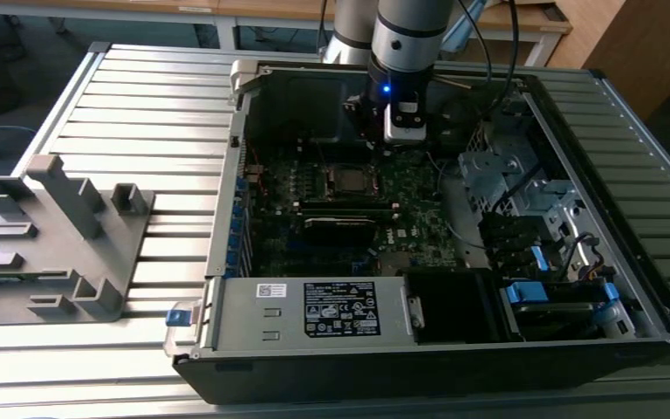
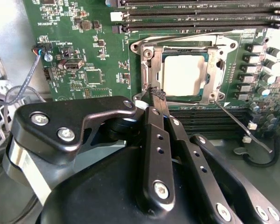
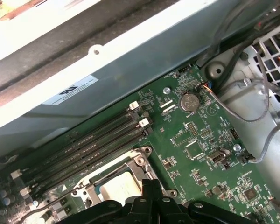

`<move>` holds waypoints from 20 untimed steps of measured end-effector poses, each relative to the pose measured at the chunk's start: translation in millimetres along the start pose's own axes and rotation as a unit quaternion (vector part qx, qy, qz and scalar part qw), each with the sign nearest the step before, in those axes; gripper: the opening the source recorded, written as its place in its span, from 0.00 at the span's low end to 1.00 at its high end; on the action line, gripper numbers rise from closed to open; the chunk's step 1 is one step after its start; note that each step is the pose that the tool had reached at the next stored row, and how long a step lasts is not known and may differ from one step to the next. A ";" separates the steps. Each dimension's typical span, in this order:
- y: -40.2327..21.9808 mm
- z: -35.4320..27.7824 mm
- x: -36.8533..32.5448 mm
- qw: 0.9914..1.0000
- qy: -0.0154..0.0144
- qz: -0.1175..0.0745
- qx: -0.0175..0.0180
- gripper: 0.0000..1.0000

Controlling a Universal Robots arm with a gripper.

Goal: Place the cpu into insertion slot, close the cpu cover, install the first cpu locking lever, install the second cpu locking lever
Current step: 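Close the cpu cover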

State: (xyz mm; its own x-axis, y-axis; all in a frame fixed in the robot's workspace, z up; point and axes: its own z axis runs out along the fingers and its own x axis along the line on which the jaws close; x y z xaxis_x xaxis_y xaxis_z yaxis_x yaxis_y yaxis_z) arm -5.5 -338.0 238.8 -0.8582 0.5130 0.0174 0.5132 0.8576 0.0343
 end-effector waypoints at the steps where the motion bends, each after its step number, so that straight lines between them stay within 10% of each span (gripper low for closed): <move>1: 0.0 0.0 0.0 1.000 0.000 -0.003 0.000 0.11; 20: 0.0 0.0 0.0 1.000 0.001 -0.015 0.000 0.11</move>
State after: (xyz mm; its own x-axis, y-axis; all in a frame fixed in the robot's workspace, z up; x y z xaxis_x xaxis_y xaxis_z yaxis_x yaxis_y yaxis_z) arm -5.5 -338.0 238.8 -0.8734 0.4867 0.0173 0.4870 0.8727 0.0343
